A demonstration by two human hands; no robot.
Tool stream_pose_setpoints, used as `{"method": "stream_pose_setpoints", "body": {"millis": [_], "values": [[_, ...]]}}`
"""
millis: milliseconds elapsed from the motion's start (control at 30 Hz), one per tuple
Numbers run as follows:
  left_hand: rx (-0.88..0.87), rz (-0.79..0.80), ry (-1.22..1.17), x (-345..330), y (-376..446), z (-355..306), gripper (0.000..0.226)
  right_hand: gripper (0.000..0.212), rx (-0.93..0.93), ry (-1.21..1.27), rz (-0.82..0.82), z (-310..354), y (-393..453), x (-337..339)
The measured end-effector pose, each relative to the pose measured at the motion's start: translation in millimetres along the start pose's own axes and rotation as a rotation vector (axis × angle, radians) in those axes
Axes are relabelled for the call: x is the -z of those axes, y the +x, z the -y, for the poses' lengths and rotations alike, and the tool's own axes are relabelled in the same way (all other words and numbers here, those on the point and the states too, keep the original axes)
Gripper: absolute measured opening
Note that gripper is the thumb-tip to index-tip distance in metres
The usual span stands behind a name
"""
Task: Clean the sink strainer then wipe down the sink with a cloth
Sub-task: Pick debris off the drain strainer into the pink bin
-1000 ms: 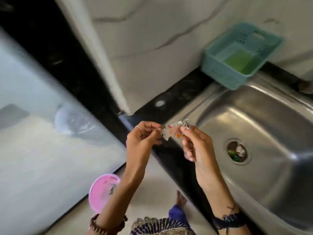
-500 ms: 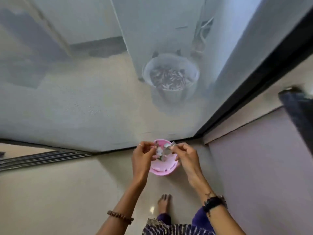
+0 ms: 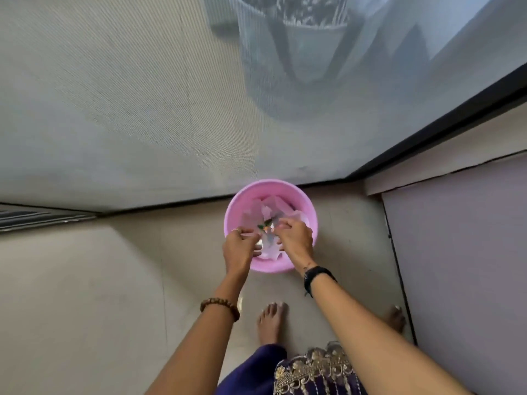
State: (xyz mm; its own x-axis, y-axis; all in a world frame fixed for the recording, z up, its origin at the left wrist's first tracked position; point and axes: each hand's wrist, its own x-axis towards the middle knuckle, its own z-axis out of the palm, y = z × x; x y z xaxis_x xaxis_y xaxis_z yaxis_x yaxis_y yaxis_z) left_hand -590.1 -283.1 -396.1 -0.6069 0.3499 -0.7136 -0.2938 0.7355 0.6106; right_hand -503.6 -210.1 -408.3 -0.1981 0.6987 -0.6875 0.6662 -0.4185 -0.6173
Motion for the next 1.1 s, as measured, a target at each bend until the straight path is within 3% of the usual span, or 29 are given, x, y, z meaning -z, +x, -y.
{"method": "stream_pose_setpoints", "body": {"millis": [167,300,433,567,833,1000,1100], "values": [[0.080,0.033,-0.178,0,-32,-26,0.012,0.011,-0.078,0.279,-0.071,13,-28,15],[0.162,0.102,-0.352,5,-103,-96,0.019,0.032,-0.303,0.731,-0.087,73,-89,65],[0.085,0.320,-0.414,7,-201,-184,0.027,0.033,-0.211,1.111,0.030,146,-171,153],[-0.128,0.568,-0.451,-4,-318,-271,0.028,0.033,0.021,1.249,0.025,203,-262,260],[-0.501,1.112,-0.165,-76,-524,-366,0.027,0.039,0.382,1.254,-0.400,209,-418,450],[-0.596,1.320,0.099,-162,-602,-365,0.027,0.040,0.355,1.340,-0.696,150,-458,537],[-0.718,1.256,0.345,-227,-620,-356,0.022,0.031,0.192,1.204,-0.910,95,-456,588]]}}
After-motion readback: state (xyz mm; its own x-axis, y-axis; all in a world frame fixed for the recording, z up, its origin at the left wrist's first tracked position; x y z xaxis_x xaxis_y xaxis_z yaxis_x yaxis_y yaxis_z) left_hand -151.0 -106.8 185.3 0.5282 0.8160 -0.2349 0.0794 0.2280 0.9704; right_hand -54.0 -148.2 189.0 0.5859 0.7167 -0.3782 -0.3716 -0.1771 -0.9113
